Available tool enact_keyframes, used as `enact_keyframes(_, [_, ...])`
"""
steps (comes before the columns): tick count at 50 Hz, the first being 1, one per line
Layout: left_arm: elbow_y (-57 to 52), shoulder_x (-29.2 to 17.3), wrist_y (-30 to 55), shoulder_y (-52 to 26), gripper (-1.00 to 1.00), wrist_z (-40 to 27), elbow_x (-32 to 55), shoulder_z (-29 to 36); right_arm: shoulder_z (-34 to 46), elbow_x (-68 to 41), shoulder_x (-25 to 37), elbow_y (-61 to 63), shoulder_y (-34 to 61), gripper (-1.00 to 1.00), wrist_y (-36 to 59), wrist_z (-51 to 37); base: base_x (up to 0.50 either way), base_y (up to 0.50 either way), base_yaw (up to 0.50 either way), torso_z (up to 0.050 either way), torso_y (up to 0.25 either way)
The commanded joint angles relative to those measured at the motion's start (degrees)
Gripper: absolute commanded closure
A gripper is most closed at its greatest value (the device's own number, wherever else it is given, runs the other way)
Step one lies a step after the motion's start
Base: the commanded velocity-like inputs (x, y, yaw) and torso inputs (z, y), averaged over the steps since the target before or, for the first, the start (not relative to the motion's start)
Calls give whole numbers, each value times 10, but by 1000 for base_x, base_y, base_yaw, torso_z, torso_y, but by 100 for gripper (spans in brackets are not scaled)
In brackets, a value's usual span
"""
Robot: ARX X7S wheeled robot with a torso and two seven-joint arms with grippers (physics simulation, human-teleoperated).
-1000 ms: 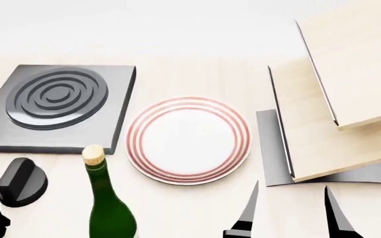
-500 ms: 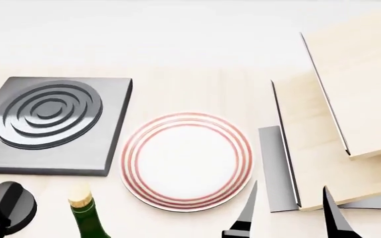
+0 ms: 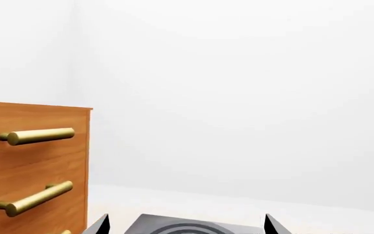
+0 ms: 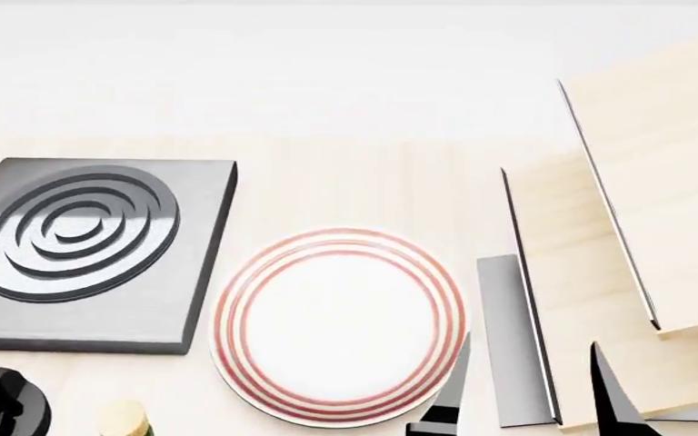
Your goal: Pick up the akita bowl and put it on the plate.
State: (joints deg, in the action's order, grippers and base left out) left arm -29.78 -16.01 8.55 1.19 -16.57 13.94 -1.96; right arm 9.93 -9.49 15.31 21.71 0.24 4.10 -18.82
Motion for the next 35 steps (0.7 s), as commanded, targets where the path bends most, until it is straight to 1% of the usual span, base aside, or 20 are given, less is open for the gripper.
enact_keyframes(1, [-2,-3,0,2,-100,-3,0,3,2,-3,2,-1,0,-100,-1,-3,180,0,0,0,0])
enact_keyframes(9, [-3,-5,1,2,-100,-5,-1,6,2,0,3,-1,0,-100,1,-8,179,0,0,0,0])
enact_keyframes(16, [-8,-9,10,0,-100,-9,-4,8,5,-1,4,-4,2,-100,-2,-8,0,0,0,0,0])
enact_keyframes(24, [-35,-27,49,2,-100,-15,-11,11,11,-4,4,-14,5,-100,-7,-5,0,0,0,0,0])
enact_keyframes(27, [-53,-35,67,4,-100,-16,-1,4,12,-5,4,-17,6,-100,-8,-4,0,0,0,0,0])
enact_keyframes(30, [-73,-49,107,3,-100,-21,6,-3,12,-6,4,-20,8,-100,-8,-4,0,0,0,0,0])
enact_keyframes(35, [-105,-65,135,16,-100,-20,26,-24,15,-7,2,-31,12,-100,-12,-3,0,0,0,0,0])
